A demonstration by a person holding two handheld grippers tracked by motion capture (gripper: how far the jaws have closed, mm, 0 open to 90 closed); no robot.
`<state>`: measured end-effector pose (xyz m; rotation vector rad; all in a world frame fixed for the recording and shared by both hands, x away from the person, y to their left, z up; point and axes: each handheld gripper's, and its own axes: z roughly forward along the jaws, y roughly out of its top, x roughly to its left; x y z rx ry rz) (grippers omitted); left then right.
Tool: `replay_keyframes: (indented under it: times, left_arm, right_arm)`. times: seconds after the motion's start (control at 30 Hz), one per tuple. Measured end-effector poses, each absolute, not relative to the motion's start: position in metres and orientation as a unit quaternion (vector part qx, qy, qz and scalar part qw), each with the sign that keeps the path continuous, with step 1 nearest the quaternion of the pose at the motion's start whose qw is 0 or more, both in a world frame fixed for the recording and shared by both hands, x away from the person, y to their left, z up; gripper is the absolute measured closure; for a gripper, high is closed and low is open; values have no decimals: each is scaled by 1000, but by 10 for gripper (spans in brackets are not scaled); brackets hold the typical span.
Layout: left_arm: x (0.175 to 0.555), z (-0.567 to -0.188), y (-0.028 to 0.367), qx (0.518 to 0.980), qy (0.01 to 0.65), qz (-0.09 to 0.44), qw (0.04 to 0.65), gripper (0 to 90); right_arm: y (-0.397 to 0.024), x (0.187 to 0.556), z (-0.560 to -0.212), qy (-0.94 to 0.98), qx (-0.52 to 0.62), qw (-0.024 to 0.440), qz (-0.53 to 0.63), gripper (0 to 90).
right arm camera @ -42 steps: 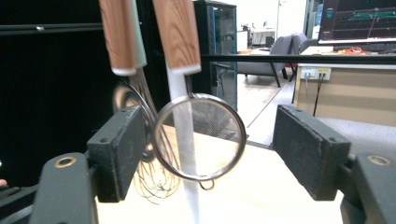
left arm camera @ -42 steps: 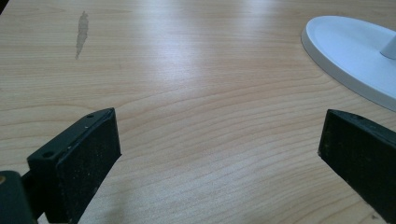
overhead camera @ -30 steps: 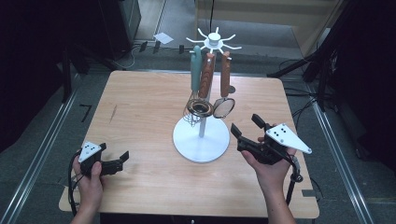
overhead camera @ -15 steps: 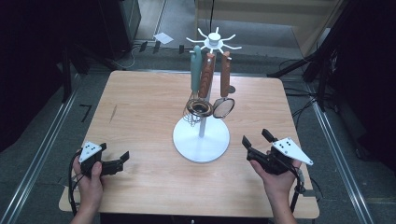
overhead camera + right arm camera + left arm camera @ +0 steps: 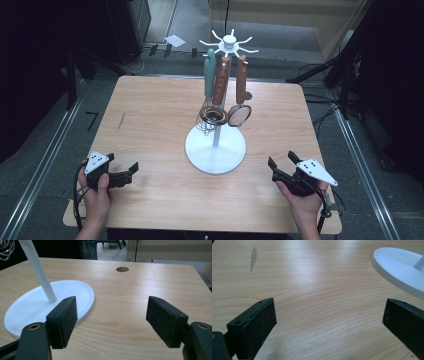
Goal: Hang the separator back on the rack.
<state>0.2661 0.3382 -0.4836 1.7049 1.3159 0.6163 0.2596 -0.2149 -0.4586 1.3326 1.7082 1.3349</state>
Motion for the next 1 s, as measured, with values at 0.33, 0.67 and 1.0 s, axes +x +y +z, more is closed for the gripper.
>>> replay_keyframes:
  times: [0.33, 0.67, 1.0]
  left_arm:
    - [266, -484, 338, 688, 527, 245, 436, 0]
    - [266, -484, 338, 687, 527, 245, 436, 0]
    - [267, -484, 338, 687, 528, 240, 438, 0]
  right_arm:
    - [-240, 250, -477, 639, 526, 291, 480, 264]
    - [-262, 246, -491, 636, 545, 296, 459, 263]
    - [-288, 247, -499, 635, 559, 303, 439, 259]
